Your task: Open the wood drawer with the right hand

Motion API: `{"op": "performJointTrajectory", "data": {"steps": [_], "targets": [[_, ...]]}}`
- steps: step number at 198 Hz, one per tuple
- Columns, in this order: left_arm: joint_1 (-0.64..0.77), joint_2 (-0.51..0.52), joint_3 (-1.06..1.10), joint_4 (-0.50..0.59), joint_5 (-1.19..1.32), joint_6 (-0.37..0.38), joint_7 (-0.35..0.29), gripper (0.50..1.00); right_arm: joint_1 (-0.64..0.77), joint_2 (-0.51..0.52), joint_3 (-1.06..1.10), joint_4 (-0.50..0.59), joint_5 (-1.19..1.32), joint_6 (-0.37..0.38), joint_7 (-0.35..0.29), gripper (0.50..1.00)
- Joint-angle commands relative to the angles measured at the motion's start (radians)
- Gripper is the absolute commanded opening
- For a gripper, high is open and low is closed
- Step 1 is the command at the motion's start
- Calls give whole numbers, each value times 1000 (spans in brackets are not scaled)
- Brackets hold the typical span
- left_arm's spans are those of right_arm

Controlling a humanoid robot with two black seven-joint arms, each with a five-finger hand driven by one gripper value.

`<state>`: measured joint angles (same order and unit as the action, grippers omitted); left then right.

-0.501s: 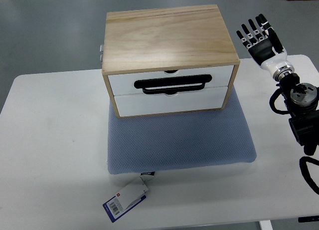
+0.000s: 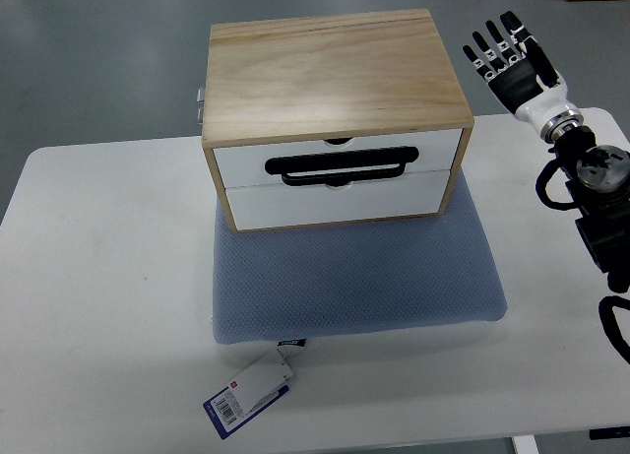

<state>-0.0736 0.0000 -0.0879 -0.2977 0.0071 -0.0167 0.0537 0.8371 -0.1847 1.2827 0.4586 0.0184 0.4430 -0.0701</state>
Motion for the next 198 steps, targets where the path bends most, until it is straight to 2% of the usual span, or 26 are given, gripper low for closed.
{"op": "performJointTrajectory", "data": {"steps": [1, 6, 7, 15, 25, 26, 39, 49, 50, 66, 67, 82, 110, 123, 124, 125, 137, 138, 140, 157, 174, 189, 190, 198], "targets": [[0, 0, 2, -1, 4, -5, 0, 1000, 60, -58, -105, 0, 0, 0, 0, 946], [0, 0, 2, -1, 4, -5, 0, 1000, 60, -58, -105, 0, 0, 0, 0, 946], [-2, 0, 2, -1, 4, -9, 0, 1000, 103, -93, -181, 0, 1, 2, -2, 946], [-2, 0, 2, -1, 4, -12, 0, 1000, 134, -125, -258, 0, 0, 2, -4, 946], [-2, 0, 2, -1, 4, -12, 0, 1000, 134, -125, -258, 0, 0, 2, -4, 946], [-2, 0, 2, -1, 4, -12, 0, 1000, 182, -160, -364, 2, 3, 2, -4, 946], [-2, 0, 4, -1, 5, -14, 0, 1000, 244, -199, -499, 9, 2, 3, -8, 946], [-2, 0, 4, -1, 5, -14, 0, 1000, 244, -199, -499, 9, 2, 3, -8, 946], [-3, 0, 4, -3, 5, -15, 0, 1000, 297, -232, -610, 15, 3, 6, -8, 946], [-5, 0, 4, -3, 5, -15, 0, 1000, 339, -252, -675, 20, 3, 10, -8, 944], [-9, 0, 0, -4, 5, -15, 0, 1000, 405, -278, -774, 35, 3, 13, -10, 944], [-9, 0, 0, -5, 5, -15, 0, 1000, 500, -306, -907, 66, 2, 20, -23, 944], [-14, 0, -1, -6, 5, -17, 0, 1000, 747, -364, -1226, 195, -38, 46, -119, 944], [-14, 0, -1, -8, 5, -15, 0, 1000, 766, -368, -1247, 207, -41, 49, -128, 944], [-14, 0, -1, -8, 5, -17, 0, 1000, 865, -371, -1351, 269, -67, 59, -169, 944], [-14, 0, -1, -8, 5, -17, 0, 1000, 884, -371, -1367, 281, -72, 60, -181, 944], [-14, 0, -1, -8, 5, -17, 0, 1000, 904, -371, -1384, 295, -72, 60, -192, 944], [-14, 0, 0, -8, 5, -17, 0, 1000, 1000, -369, -1458, 355, -77, 62, -253, 944], [-14, 0, 0, -8, 5, -17, 0, 1000, 1019, -368, -1474, 368, -78, 62, -269, 944], [-14, 0, 0, -8, 7, -17, 0, 1000, 1132, -348, -1556, 460, -77, 62, -346, 944], [-15, 0, 0, -8, 5, -17, 0, 1000, 1223, -309, -1593, 577, -72, 60, -387, 944], [-14, 0, 0, -8, 5, -17, 0, 1000, 1243, -300, -1600, 606, -72, 57, -393, 944], [-14, 0, 0, -6, 5, -17, 0, 1000, 1285, -273, -1629, 662, -72, 49, -398, 942], [-14, 0, -1, -6, 5, -17, 0, 1000, 1307, -249, -1646, 687, -72, 46, -398, 942]]}}
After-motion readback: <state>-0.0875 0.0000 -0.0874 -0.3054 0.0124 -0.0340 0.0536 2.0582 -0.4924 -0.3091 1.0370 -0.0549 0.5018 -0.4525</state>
